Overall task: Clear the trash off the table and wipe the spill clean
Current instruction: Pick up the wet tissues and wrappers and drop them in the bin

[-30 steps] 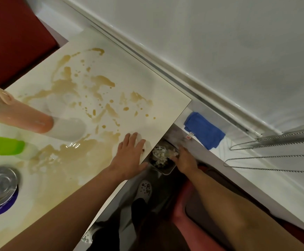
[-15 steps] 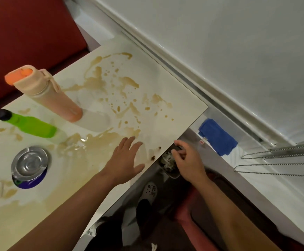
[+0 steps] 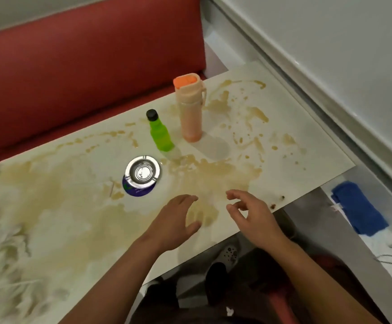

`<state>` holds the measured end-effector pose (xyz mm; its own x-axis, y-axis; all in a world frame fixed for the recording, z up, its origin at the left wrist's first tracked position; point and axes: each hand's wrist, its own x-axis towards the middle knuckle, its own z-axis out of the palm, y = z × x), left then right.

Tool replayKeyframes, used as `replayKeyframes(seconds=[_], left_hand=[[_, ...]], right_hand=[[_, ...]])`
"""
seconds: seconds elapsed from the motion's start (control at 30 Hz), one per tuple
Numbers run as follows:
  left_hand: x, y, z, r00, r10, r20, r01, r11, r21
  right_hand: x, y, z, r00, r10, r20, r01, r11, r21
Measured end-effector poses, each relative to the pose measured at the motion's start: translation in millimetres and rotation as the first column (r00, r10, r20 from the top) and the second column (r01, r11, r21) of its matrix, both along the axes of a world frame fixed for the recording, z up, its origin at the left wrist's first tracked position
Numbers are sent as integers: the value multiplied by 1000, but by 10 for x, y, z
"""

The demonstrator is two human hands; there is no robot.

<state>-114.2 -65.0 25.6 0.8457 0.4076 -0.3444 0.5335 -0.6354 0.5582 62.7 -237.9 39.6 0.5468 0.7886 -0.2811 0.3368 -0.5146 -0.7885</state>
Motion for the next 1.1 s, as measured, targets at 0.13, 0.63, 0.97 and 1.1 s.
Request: replayKeyframes(seconds=[0.13,0.63,0.97,1.1], left_hand=[[-863,290,4,993,121,-12,-121,993,-3],[-3856,1140,-130,886,443,-135,-446,895,10],[-4658,1574,-165,835,538,-113,-536,843,50],[-4796,1473,-222,876,432,-214,-424,902,84]], right_hand=[[-575,413,42,992,124,-20,-124,992,-20],[-2792,1806,-173,904,424,-55,-427,900,-86],[-3886,2252,-463,735,678,-37,-669,714,-205],[-4244,2311,-610,560,828,22,-796,545,-264]])
